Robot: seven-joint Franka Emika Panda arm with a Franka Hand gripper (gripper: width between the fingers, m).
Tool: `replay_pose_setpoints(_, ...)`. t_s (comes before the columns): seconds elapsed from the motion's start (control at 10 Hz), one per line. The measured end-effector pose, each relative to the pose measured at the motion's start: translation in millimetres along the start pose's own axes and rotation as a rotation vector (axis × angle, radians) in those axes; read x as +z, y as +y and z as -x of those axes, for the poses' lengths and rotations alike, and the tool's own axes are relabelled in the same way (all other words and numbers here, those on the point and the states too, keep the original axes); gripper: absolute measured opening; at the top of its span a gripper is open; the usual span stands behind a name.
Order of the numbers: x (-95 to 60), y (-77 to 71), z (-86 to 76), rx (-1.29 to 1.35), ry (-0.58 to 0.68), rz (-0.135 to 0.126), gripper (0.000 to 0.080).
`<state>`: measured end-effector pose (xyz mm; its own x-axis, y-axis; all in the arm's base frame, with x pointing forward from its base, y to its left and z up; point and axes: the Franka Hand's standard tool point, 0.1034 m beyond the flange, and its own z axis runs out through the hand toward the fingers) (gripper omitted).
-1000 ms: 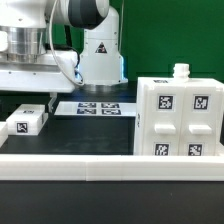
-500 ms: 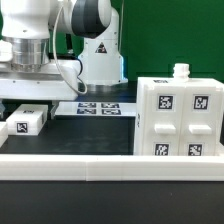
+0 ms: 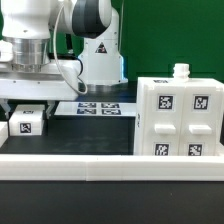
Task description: Assemble cabinet
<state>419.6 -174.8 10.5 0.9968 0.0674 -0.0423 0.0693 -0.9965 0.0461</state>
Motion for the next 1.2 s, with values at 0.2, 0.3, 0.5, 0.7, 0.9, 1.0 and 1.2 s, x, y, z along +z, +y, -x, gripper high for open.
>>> replay_pose_setpoints(0.2,0.0,0.0,0.0,0.000,0.000,0.000,0.0558)
replay_pose_setpoints(0.3,-2.5,-1.5,-0.4,-0.002,-0.005,-0.005,0.0558)
replay_pose_setpoints(0.5,-30.2,-8.9,-9.3,-0.007,0.010,-0.023,0.0560)
replay_pose_setpoints(0.7,-60.0,-24.7,-18.0,0.011,0.027,-0.042,0.0560)
replay_pose_setpoints(0.9,-88.3,-54.2,-32.9,0.068,0.044,-0.055,0.0560)
replay_pose_setpoints(1.0,-99.0,-69.0,-39.6,0.092,0.044,-0.064,0.0560)
replay_pose_setpoints(1.2,-121.8,-97.9,-60.2,0.119,0.035,-0.072,0.0560)
